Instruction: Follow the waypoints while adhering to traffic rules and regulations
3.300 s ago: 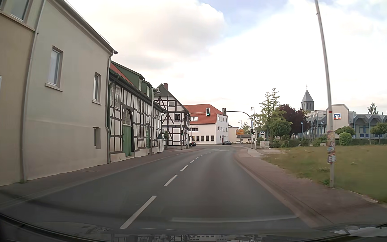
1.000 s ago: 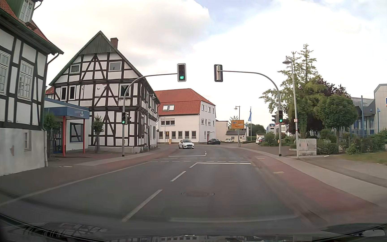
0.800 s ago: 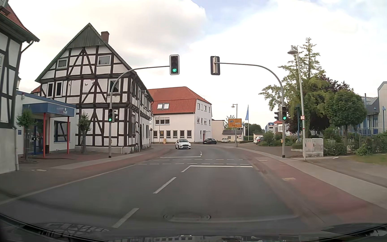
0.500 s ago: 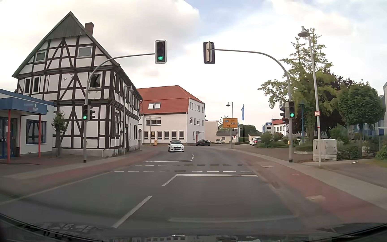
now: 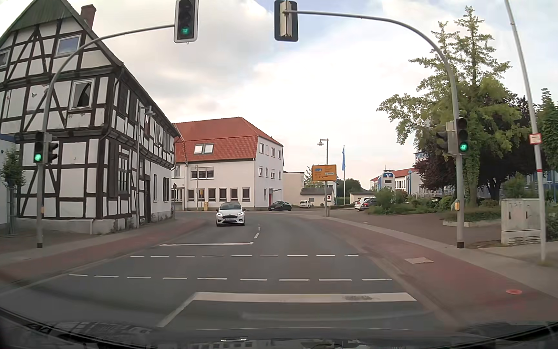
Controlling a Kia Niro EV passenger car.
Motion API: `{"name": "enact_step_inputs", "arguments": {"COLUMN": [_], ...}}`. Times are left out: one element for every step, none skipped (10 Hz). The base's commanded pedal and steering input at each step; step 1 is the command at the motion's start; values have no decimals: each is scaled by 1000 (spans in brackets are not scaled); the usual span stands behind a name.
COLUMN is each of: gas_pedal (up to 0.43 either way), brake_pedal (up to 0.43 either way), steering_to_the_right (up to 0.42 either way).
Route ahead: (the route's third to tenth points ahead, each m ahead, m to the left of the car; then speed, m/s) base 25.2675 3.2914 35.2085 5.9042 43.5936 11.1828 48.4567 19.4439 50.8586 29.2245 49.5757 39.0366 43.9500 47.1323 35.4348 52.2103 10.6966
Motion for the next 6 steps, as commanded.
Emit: {"name": "enact_step_inputs", "arguments": {"gas_pedal": [189,189,189,189,189,189], "brake_pedal": [0,0,0,0,0,0], "steering_to_the_right": [7,2,0,-4,-8,-9]}}
